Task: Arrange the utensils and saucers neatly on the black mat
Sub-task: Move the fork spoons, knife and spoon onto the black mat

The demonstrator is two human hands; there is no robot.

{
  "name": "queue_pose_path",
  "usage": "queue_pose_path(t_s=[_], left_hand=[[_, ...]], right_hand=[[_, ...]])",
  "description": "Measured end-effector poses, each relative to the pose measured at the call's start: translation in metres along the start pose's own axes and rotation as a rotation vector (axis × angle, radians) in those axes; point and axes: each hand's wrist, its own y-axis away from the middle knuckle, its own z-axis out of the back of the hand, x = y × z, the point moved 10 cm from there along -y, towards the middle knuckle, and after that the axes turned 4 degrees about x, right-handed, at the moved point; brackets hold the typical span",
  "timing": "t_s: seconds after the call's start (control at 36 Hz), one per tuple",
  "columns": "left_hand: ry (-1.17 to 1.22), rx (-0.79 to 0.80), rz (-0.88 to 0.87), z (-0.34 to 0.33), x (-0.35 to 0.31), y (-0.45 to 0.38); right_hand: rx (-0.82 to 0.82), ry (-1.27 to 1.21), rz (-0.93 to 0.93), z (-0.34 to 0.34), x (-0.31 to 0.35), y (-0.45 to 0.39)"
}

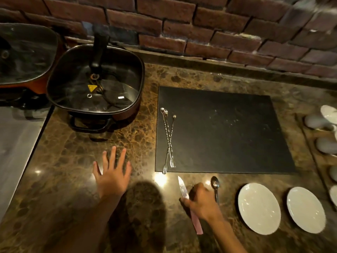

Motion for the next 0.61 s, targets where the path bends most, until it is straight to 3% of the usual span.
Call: queue_pose_path(t_s=[0.11,0.31,0.61], left_hand=[[0.012,0.04,0.018,-0.01,0.003,-0.003],[-0.006,0.051,-0.061,-0.024,-0.033,0.008],[-0.068,0.036,-0.176,-0.015,-0.06,0.008]], right_hand=[[0.01,0.12,0.061,-0.015,-0.005,0.016],[-0.006,0.061,0.028,-0.018,-0.018,0.029],[-0.16,-0.065,0.027,0.057,-0.009,-0.031]])
